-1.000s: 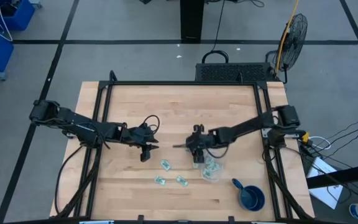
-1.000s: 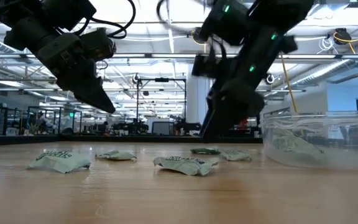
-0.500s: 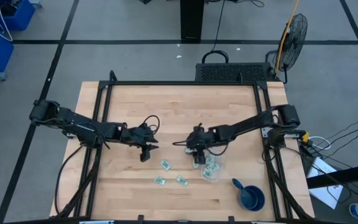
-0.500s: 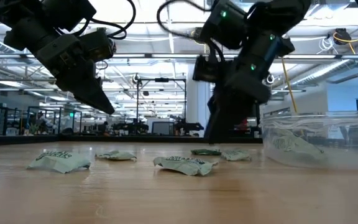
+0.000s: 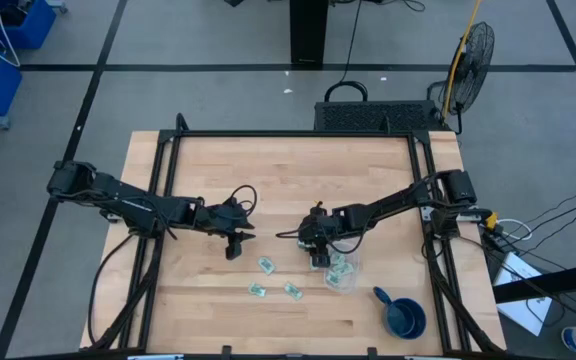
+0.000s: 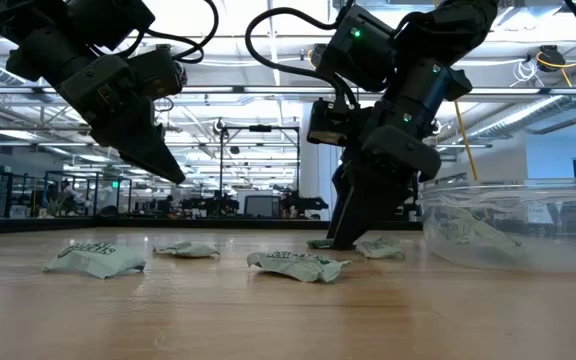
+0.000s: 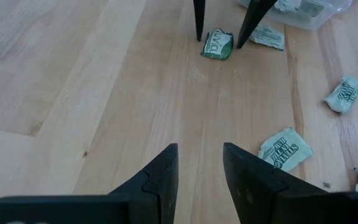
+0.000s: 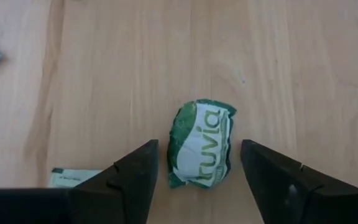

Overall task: Pick and place Stevia / Truvia into bins
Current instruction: Put the truvia packet into the transparent container

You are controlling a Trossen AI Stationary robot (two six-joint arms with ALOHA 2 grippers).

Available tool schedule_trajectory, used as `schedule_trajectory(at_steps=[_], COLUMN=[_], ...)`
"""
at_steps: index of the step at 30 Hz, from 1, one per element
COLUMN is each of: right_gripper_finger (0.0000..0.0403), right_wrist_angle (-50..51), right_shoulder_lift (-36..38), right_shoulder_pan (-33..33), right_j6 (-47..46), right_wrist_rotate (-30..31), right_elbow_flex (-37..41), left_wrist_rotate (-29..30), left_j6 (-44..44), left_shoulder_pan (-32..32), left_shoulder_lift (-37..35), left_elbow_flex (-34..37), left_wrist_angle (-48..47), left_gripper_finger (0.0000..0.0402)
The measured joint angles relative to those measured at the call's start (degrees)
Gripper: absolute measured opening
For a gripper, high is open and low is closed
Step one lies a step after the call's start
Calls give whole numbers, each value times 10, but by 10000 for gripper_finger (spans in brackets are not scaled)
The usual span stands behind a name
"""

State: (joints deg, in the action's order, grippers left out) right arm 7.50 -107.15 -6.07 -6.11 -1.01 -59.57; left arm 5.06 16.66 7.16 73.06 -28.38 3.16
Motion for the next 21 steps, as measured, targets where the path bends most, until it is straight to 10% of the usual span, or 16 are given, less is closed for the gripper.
schedule_trajectory(at_steps=[21], right_gripper_finger=[52], right_wrist_angle=[16], right_shoulder_lift=[37], right_shoulder_pan=[-14], right_j6=[-3], right_wrist_rotate=[-10], right_elbow_flex=[5], left_wrist_rotate=[9], left_j6=[0], left_shoulder_pan=[0], left_shoulder_lift=[0], left_elbow_flex=[0], left_wrist_angle=[-1], left_gripper_finger=[134])
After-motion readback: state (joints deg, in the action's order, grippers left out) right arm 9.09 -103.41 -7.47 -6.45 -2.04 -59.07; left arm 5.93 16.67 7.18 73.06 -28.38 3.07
